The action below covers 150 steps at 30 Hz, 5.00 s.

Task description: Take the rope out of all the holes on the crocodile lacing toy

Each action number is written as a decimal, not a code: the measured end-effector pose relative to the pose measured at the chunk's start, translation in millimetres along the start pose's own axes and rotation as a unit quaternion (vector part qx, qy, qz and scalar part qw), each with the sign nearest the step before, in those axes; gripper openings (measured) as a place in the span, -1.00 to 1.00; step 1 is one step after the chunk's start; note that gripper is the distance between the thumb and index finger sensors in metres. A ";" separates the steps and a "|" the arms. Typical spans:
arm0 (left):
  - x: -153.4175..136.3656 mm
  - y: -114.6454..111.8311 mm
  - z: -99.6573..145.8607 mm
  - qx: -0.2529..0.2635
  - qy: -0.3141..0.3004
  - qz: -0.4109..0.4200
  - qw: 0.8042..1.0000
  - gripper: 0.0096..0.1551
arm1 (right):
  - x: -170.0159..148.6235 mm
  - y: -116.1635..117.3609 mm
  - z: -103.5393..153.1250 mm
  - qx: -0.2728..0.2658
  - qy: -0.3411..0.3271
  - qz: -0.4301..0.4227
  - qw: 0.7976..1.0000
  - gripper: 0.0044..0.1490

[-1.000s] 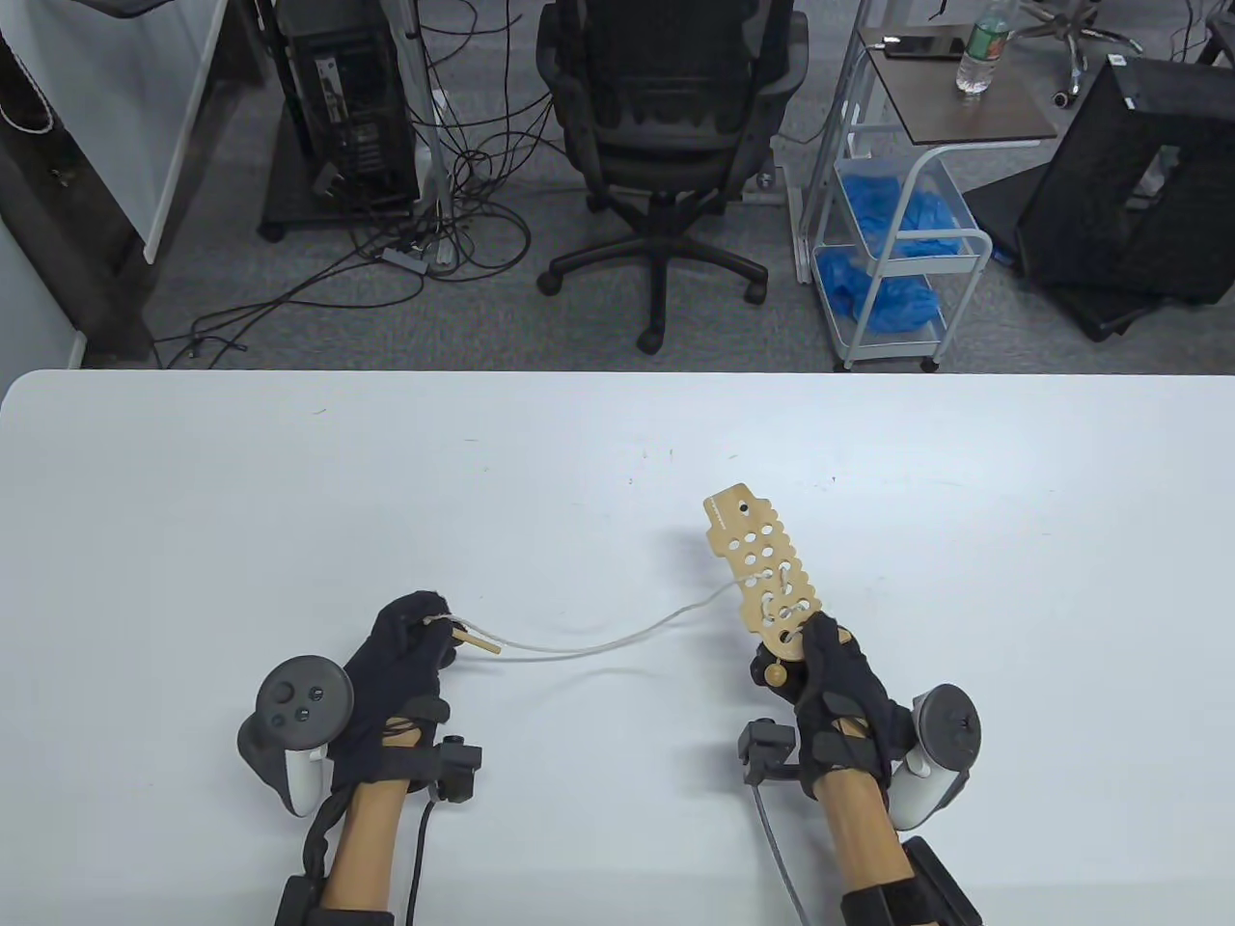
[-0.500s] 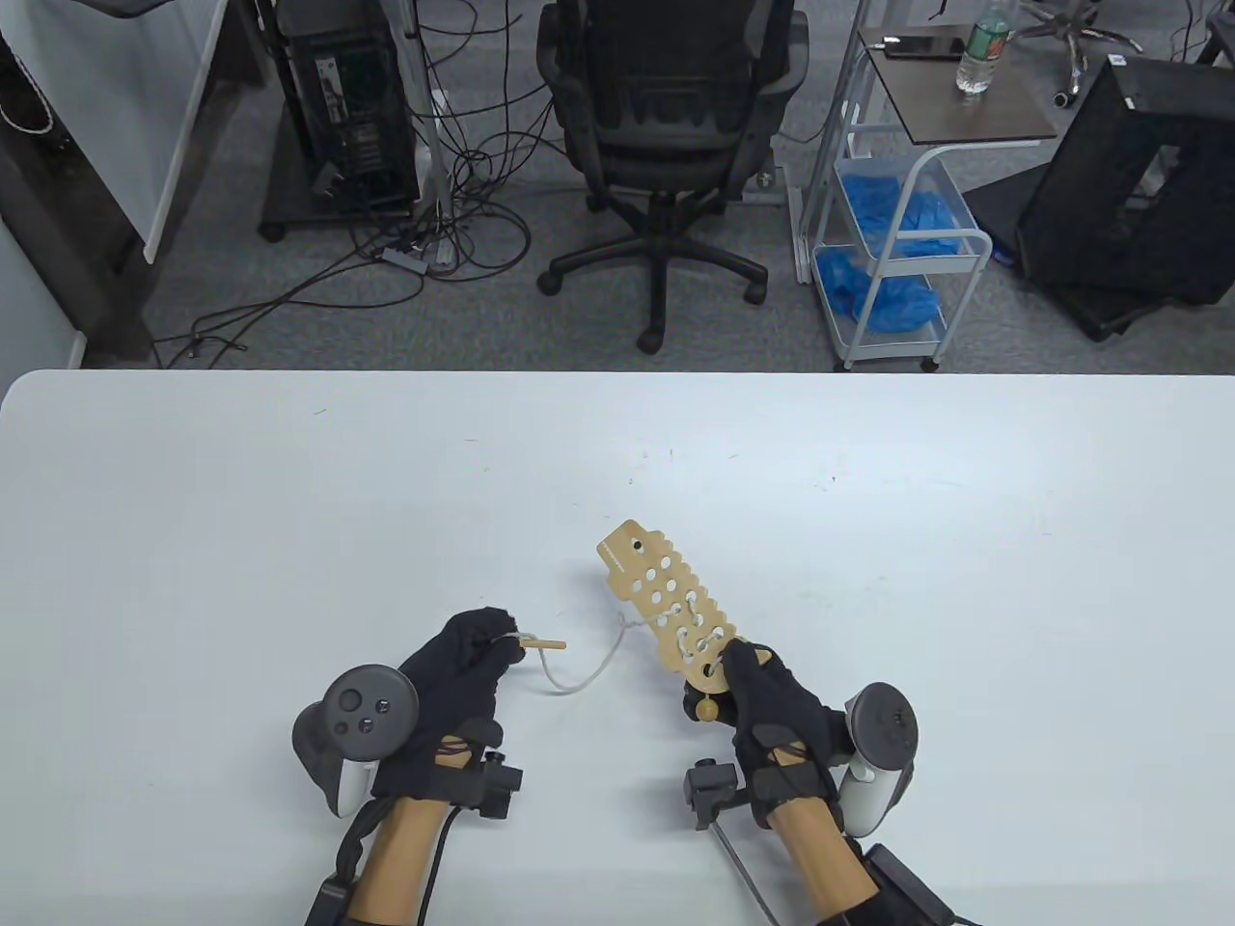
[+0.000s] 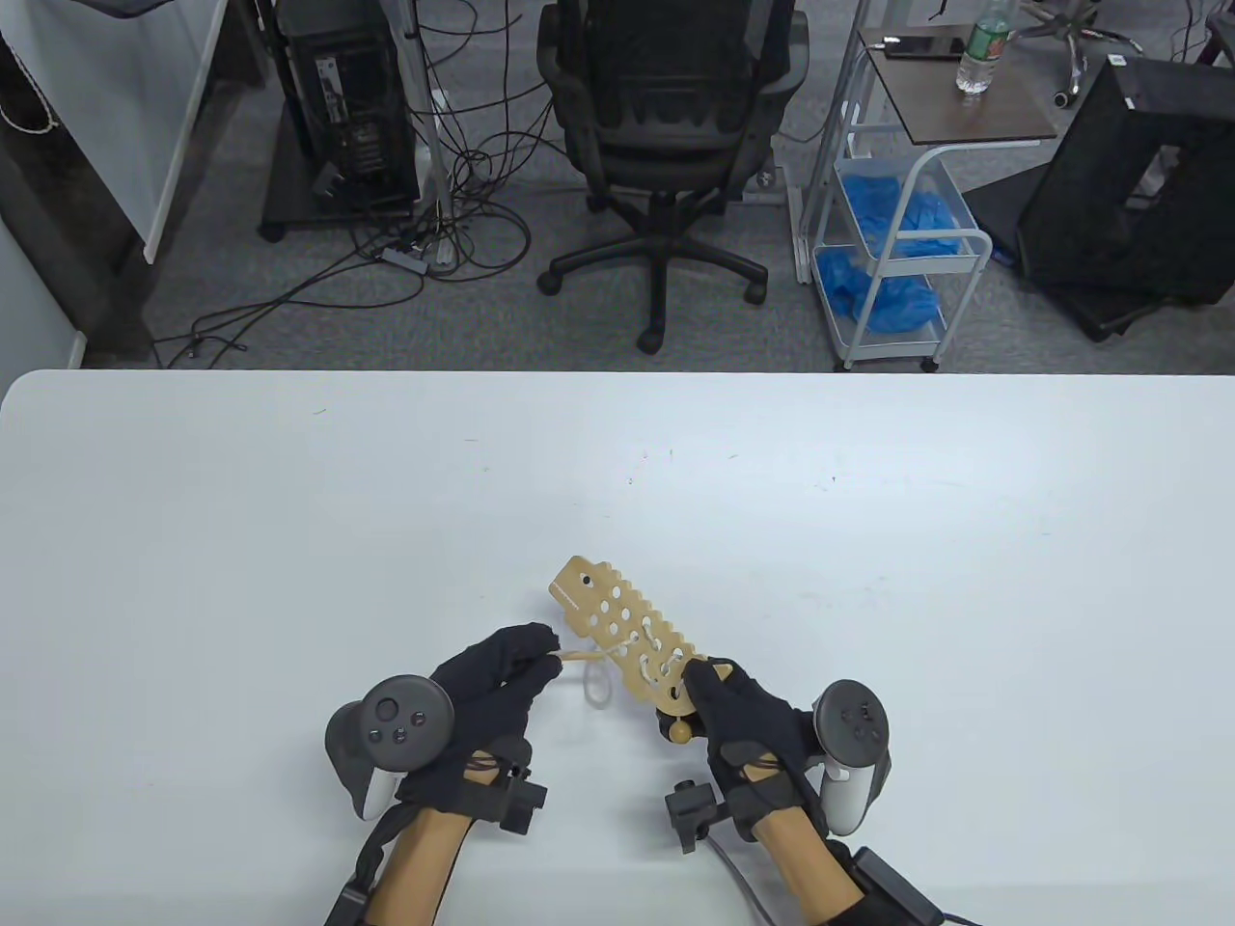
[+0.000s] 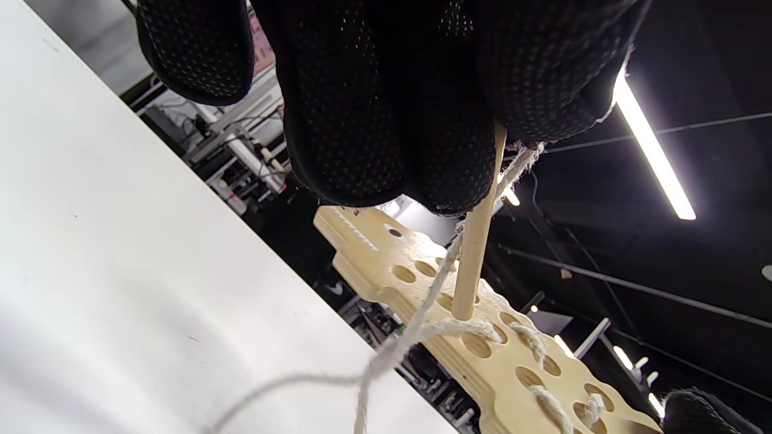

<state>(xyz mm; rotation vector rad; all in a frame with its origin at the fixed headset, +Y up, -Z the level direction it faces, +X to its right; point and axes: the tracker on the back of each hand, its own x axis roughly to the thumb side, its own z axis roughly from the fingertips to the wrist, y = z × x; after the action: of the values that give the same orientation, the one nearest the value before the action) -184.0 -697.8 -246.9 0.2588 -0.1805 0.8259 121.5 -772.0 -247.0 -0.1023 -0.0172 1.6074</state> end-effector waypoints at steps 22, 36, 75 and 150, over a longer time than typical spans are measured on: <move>1.5 -3.3 -0.7 -0.012 -0.009 -0.006 1.000 -0.59 | 2.5 14.6 2.9 0.044 -0.023 0.047 0.998 -0.37; 1.8 -9.9 -1.7 -0.045 -0.016 -0.010 0.999 -0.58 | 3.1 15.1 3.1 0.046 -0.025 0.042 0.998 -0.37; 6.3 -17.5 -0.9 -0.057 -0.021 -0.051 0.997 -0.56 | 7.7 12.5 3.6 0.044 -0.036 0.035 0.998 -0.36; 3.7 -38.8 -2.9 -0.218 -0.040 0.095 0.971 -0.41 | 34.5 11.3 4.6 0.156 -0.059 -0.213 0.963 -0.36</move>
<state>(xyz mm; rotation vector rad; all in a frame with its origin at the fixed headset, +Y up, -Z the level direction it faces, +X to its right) -152.4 -719.5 -254.8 -0.1416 -0.4608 0.9426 108.6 -737.8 -245.2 0.2303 0.1149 1.1662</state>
